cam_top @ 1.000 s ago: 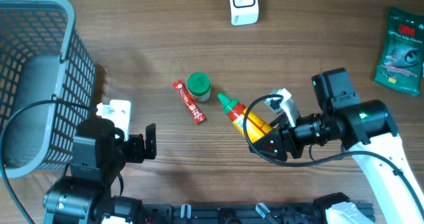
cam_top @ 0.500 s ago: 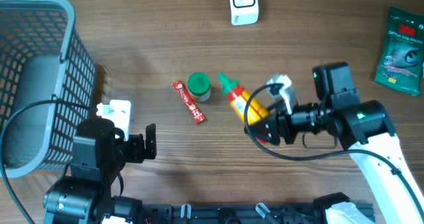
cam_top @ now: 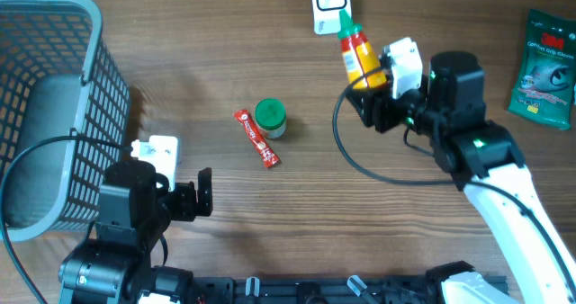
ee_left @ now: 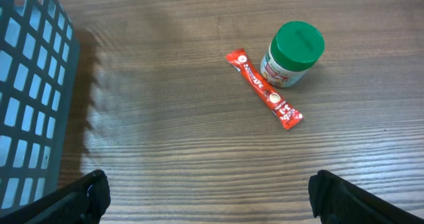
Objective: Scan the item barcode
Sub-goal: 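Hold the sriracha bottle up against the scanner face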
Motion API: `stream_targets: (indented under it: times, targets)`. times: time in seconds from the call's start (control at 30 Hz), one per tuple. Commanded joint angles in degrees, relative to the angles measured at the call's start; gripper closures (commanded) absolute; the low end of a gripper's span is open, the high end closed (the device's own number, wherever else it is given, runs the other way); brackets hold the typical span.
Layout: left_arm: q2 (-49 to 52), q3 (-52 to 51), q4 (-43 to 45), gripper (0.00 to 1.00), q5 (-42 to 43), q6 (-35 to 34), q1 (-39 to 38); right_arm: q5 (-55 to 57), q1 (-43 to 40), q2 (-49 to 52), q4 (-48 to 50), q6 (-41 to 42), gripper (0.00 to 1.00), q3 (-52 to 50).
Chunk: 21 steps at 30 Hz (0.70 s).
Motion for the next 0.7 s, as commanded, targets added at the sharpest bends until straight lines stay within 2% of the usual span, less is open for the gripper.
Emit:
stream_targets:
  times: [0.0, 0.1, 0.17, 0.27, 0.43, 0.67]
  targets:
    - [-0.3, -0.3, 0.2, 0.00, 0.3, -0.5, -0.3, 8.8, 0.0, 6.4, 6.4, -7.4, 0.57, 0.5]
    - [-0.3, -0.3, 0.2, 0.00, 0.3, -0.5, -0.3, 11.4, 0.0, 11.0, 12.1, -9.5, 0.58, 0.5]
    - [-0.3, -0.3, 0.2, 0.00, 0.3, -0.5, -0.3, 13.8, 0.1, 14.9, 17.9, -13.8, 0.59, 0.5]
    - [-0.3, -0.3, 0.2, 0.00, 0.3, -0.5, -0.3, 20.4, 0.2, 20.0, 26.4, -17.2, 0.61, 0.5]
    - [-0.3, -0.3, 0.2, 0.00, 0.3, -0.5, -0.3, 23.4, 0.9, 27.1, 38.4, -30.3, 0.60, 0.5]
    - [-0.3, -0.3, 0.2, 0.00, 0.3, -0.5, -0.3, 29.6, 1.1, 38.1, 54.2, -42.3, 0.60, 1.8]
